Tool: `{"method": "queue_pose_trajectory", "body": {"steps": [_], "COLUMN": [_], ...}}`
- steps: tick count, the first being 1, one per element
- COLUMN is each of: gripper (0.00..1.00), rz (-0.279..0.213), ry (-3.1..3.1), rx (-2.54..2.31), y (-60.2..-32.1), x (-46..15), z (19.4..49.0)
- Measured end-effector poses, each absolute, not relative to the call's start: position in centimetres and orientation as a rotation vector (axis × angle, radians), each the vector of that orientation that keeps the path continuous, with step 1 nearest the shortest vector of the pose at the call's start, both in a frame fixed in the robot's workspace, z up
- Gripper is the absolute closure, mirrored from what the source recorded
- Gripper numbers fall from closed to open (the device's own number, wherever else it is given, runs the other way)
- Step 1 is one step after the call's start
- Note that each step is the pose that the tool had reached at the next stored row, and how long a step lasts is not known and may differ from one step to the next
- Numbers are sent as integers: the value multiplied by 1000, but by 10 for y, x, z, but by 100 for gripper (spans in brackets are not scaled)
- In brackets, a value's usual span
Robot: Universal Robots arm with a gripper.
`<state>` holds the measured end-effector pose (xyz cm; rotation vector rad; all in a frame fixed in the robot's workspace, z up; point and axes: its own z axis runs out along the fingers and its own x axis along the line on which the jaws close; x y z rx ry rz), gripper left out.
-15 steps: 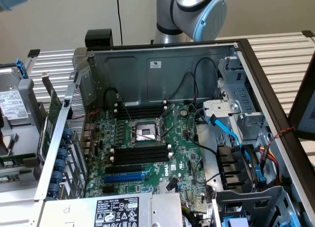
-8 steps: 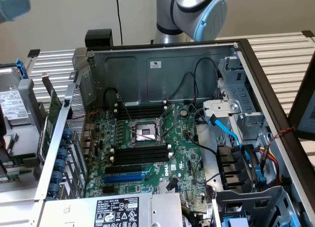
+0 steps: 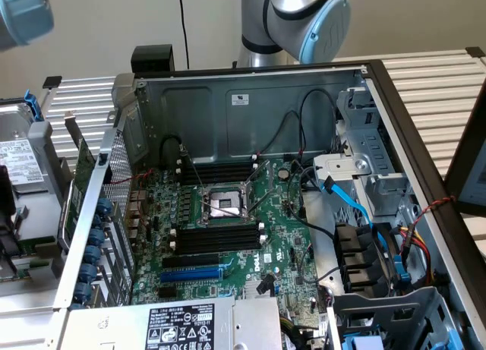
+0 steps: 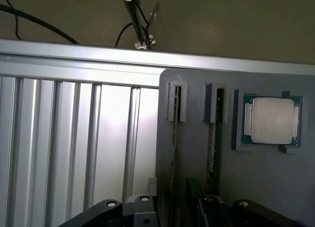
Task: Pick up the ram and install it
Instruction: 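Pick up the ram and move it above insertion slot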
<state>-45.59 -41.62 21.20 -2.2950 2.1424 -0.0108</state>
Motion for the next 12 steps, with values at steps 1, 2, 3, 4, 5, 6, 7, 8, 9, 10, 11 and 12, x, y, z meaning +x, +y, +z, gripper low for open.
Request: {"method": "queue_pose_trajectory", "body": {"steps": [1, 2, 3, 4, 5, 6, 7, 8, 9, 10, 11, 12], "gripper": [64, 64, 64, 64, 64, 64, 64, 64, 64, 64, 64, 64], "rz": [-11, -11, -11, -11, -11, -11, -11, -11, -11, -11, -11, -11], "ry": [2143, 2143, 2143, 2144, 2144, 2144, 2144, 2144, 2144, 2145, 2145, 2145], "rx": [-2294, -2294, -2294, -2294, -2294, -2293, -2293, -2293, -2293, -2293, -2293, -2293], "y": [-416, -416, -416, -416, -416, -416, -416, -416, -416, -416, -416, -416], "x": [-456, -456, -456, -456, -456, -456, -456, -456, -456, -456, -456, -456], "z": [211, 211, 210, 209, 208, 207, 206, 205, 204, 202, 201, 199]}}
